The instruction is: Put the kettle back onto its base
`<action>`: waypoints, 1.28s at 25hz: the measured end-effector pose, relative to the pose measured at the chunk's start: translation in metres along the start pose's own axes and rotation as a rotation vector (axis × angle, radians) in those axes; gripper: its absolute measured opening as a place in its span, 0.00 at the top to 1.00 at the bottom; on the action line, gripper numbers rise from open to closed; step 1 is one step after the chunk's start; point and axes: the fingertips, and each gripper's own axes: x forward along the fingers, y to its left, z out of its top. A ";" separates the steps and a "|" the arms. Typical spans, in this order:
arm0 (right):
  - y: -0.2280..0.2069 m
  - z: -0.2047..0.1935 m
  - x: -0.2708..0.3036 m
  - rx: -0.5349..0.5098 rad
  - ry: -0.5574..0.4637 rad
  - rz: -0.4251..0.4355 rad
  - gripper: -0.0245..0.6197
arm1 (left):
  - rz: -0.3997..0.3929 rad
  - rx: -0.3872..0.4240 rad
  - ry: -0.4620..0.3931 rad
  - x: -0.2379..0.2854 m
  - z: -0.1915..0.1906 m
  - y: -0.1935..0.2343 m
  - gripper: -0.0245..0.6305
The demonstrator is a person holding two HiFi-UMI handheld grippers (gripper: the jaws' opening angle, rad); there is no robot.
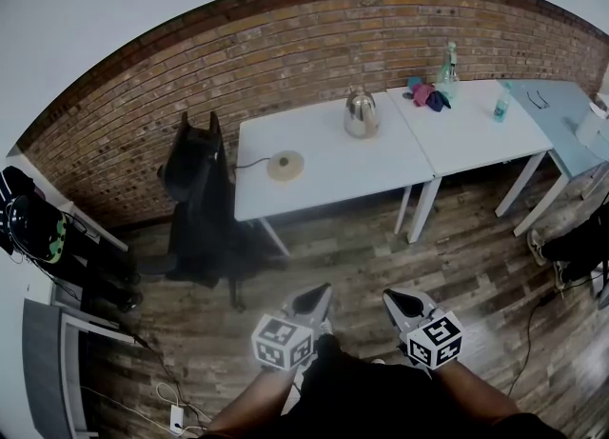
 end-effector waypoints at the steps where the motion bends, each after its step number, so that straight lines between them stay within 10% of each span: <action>1: 0.000 0.000 0.000 0.001 0.000 0.002 0.92 | 0.001 0.000 0.000 0.000 0.000 0.001 0.96; 32: -0.001 0.002 0.002 0.011 -0.005 0.009 0.92 | 0.019 -0.005 -0.006 -0.001 0.001 0.004 0.96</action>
